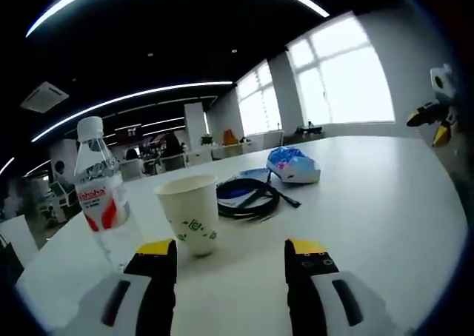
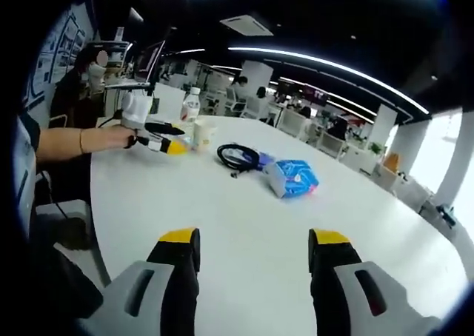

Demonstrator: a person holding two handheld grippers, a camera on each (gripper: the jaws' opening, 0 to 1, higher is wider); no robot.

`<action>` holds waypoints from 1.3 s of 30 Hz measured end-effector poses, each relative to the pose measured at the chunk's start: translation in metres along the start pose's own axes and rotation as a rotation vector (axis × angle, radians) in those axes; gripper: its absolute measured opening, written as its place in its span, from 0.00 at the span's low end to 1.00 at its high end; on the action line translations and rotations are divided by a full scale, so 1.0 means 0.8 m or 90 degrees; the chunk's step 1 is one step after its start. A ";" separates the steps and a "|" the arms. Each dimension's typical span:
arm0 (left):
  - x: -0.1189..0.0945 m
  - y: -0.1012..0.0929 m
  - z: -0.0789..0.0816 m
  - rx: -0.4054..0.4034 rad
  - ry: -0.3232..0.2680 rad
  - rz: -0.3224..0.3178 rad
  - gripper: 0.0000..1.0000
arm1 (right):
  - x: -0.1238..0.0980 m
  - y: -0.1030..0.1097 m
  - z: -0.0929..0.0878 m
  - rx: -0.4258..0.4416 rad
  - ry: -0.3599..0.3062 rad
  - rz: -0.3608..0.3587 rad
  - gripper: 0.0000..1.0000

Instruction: Arrange the tabletop items into an orderly group along one side of the table until the central work area is clear of visible clutter.

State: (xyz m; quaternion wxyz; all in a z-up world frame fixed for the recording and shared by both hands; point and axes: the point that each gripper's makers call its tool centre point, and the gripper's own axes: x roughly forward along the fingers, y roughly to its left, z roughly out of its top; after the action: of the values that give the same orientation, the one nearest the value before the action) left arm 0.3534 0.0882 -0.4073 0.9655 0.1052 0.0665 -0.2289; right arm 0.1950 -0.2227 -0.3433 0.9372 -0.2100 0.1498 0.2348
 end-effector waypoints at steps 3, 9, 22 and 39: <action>-0.002 0.001 0.002 -0.011 -0.004 -0.007 0.59 | 0.003 0.002 0.002 0.005 -0.002 0.011 0.57; -0.011 0.005 0.005 -0.032 -0.022 -0.008 0.61 | 0.010 0.007 0.006 0.026 -0.010 0.037 0.56; -0.019 -0.006 0.007 -0.047 -0.012 -0.024 0.62 | 0.033 0.013 0.024 0.026 -0.021 0.097 0.56; -0.016 -0.028 0.011 -0.037 0.004 -0.053 0.62 | 0.074 0.015 0.056 0.006 -0.024 0.132 0.55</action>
State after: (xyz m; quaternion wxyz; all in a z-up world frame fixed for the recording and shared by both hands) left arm 0.3327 0.0723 -0.4004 0.9576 0.0749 0.0801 -0.2663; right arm 0.2472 -0.1696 -0.3307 0.9115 -0.1844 0.1544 0.3335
